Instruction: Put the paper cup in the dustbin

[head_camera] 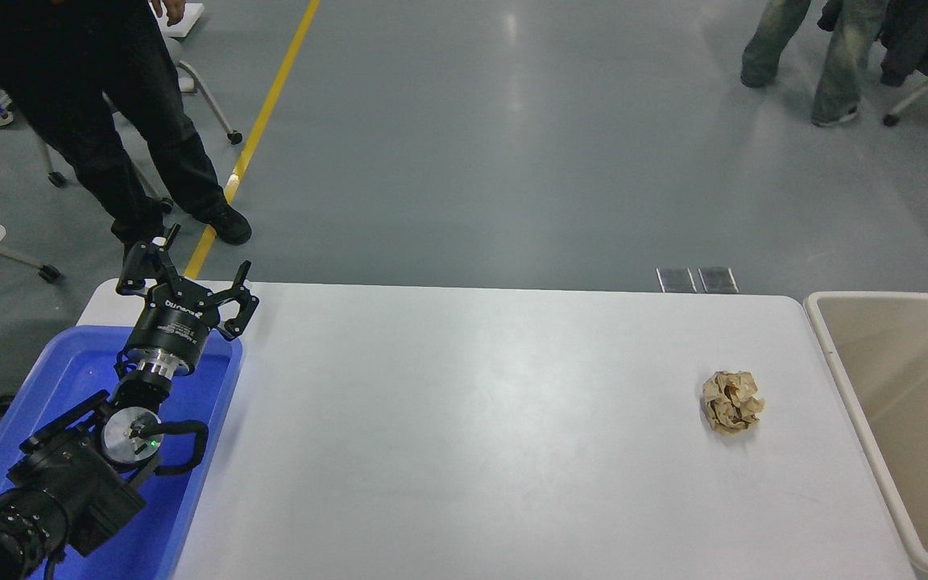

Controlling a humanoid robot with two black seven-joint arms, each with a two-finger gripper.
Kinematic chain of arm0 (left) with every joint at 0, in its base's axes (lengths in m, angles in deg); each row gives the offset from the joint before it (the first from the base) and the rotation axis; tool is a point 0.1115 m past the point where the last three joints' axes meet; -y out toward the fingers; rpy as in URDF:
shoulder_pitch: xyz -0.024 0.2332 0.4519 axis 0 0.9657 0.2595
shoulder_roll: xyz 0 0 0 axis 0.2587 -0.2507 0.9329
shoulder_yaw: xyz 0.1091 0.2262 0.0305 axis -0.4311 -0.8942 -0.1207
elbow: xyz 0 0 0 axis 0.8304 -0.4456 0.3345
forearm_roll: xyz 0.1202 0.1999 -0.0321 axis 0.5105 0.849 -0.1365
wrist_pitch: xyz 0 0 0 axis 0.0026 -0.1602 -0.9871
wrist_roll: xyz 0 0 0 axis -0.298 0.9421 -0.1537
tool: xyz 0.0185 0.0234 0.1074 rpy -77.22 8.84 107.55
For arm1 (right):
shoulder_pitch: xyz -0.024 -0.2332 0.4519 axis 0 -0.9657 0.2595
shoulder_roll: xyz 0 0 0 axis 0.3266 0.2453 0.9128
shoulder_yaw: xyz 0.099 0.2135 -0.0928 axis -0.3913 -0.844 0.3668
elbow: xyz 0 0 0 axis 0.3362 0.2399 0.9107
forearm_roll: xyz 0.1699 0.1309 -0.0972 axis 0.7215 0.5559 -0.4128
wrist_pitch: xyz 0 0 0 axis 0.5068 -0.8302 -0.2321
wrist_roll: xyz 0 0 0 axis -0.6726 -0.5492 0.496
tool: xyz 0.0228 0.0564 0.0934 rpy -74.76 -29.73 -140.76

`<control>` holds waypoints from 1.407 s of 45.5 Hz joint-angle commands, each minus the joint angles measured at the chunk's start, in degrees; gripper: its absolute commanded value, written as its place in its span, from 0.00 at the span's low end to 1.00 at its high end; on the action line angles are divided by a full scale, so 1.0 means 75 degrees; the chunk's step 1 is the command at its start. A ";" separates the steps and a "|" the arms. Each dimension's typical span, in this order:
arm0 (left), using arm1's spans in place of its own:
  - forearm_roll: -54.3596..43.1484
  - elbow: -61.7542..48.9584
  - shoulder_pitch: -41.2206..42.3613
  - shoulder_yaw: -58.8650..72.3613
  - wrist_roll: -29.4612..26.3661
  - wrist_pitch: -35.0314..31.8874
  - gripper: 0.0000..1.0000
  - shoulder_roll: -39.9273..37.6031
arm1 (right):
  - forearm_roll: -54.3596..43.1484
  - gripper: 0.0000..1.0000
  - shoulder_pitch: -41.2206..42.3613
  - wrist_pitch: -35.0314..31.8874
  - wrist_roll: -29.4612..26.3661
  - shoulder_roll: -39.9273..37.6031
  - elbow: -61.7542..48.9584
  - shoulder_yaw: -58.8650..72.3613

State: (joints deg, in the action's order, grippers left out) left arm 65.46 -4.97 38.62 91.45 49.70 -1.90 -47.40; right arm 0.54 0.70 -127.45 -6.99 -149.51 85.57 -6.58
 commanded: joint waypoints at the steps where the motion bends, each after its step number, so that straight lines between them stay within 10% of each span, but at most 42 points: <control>1: 0.0001 0.0000 0.0000 0.0000 0.0000 -0.0010 1.00 -0.0001 | 0.1518 0.00 -0.0094 0.0072 -0.0027 0.0847 -0.2200 0.0166; 28: 0.0001 0.0000 0.0000 0.0000 0.0000 -0.0057 1.00 -0.0013 | 0.8807 0.00 -0.2133 0.1067 -0.0847 0.3390 -0.5390 0.2288; 64: 0.0001 0.0000 0.0000 0.0000 0.0000 -0.0057 1.00 -0.0013 | 1.1868 0.00 -0.3949 0.6271 -0.3999 0.6472 -0.6408 0.0696</control>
State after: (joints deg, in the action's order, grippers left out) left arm 65.46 -4.97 38.54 91.45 49.70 -2.32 -47.50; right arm 86.17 -25.97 -87.89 -30.88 -105.93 40.77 6.03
